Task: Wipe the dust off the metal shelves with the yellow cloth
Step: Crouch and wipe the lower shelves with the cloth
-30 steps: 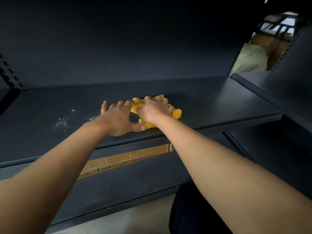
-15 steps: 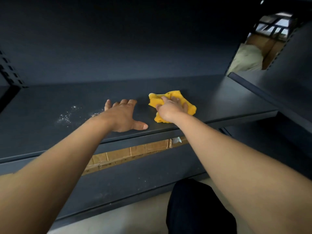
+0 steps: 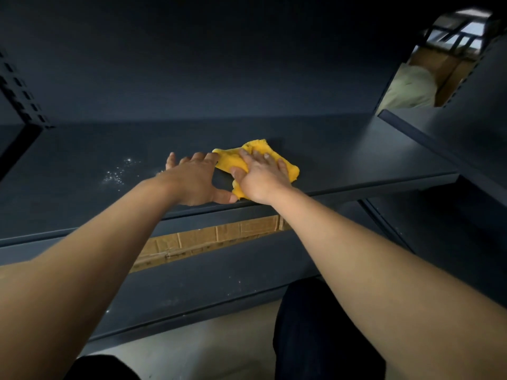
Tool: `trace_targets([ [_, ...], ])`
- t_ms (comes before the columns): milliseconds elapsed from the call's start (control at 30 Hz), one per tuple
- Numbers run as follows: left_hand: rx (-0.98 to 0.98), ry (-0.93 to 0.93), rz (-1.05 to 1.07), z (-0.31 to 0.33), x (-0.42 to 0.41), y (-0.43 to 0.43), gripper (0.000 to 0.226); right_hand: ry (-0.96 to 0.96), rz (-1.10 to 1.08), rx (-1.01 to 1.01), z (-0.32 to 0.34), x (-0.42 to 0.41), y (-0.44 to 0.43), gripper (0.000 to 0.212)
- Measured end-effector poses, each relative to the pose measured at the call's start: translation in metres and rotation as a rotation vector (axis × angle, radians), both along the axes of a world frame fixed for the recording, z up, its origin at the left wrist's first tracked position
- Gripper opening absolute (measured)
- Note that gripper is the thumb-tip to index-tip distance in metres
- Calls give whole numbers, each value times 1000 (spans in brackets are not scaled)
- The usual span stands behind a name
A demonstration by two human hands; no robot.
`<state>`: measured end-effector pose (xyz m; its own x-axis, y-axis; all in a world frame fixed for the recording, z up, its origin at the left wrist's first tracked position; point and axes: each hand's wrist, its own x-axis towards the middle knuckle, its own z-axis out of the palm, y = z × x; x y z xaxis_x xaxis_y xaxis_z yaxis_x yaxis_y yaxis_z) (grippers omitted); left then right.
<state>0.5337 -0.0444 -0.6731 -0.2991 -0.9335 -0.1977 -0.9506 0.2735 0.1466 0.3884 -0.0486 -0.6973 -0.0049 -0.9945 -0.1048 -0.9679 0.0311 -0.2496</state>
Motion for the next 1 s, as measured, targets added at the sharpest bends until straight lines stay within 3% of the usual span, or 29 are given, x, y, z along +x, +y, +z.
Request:
trace_targets([
  [400, 36, -17, 60, 3, 41, 10, 108, -19, 9, -32, -4, 58, 10, 55],
  [567, 38, -2, 58, 8, 43, 15, 108, -16, 67, -43, 1, 41, 11, 53],
  [800, -1, 21, 30, 12, 34, 16, 104, 13, -117, 3, 2, 13, 9, 54],
  [1000, -41, 37, 120, 9, 76, 29, 104, 24, 138, -8, 2, 80, 14, 53],
])
